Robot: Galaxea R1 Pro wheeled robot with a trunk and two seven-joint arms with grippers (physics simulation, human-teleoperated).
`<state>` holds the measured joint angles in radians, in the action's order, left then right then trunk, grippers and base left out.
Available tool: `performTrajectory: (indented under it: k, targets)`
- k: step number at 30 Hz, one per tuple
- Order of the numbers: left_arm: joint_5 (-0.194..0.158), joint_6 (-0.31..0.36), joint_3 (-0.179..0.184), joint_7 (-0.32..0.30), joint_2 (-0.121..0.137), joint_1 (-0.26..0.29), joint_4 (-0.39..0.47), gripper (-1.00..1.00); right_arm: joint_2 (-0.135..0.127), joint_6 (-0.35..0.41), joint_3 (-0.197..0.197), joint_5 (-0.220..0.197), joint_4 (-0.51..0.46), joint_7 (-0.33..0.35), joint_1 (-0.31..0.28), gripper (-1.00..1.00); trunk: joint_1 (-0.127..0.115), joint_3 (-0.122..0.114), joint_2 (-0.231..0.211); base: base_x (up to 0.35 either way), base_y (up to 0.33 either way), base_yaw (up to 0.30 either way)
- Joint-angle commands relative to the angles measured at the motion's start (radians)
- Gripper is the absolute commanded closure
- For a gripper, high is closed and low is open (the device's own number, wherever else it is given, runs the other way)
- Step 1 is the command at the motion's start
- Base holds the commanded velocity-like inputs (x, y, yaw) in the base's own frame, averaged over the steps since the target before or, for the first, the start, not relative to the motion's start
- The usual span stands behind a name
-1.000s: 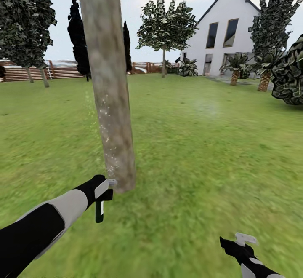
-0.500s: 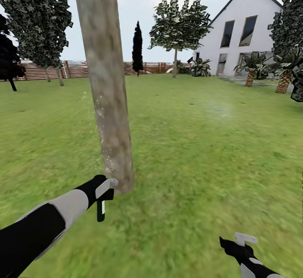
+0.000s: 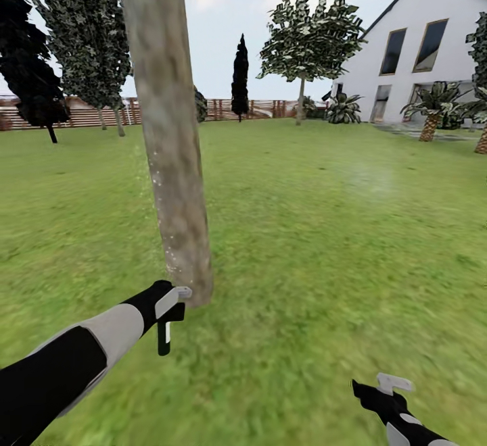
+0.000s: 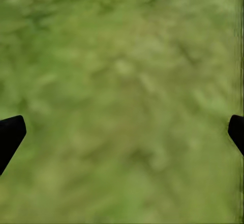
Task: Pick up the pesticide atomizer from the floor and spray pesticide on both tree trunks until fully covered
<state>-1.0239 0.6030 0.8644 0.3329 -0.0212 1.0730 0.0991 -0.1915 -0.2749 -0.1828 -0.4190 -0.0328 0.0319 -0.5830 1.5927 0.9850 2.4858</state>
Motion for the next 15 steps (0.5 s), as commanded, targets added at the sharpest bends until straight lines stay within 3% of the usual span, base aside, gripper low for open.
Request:
performTrajectory:
  k: [1,9,15]
  targets:
    - [-0.01,0.002,0.007,0.008,0.0,0.001,0.001,1.0,0.0,-0.003,-0.007,-0.01,0.001,0.003,0.0,-1.0,0.0,0.001,0.0,0.014,-0.326,0.006]
    - [-0.01,0.0,0.007,0.008,0.0,0.001,0.001,1.0,0.001,-0.003,-0.008,-0.01,0.001,0.003,0.0,-1.0,0.0,0.001,0.0,0.1,-0.313,0.176]
    - [-0.01,0.0,0.007,0.009,-0.01,0.001,0.002,1.0,0.001,-0.003,-0.009,-0.01,0.001,0.003,-0.001,-1.0,0.0,0.001,0.0,0.039,-0.048,0.245]
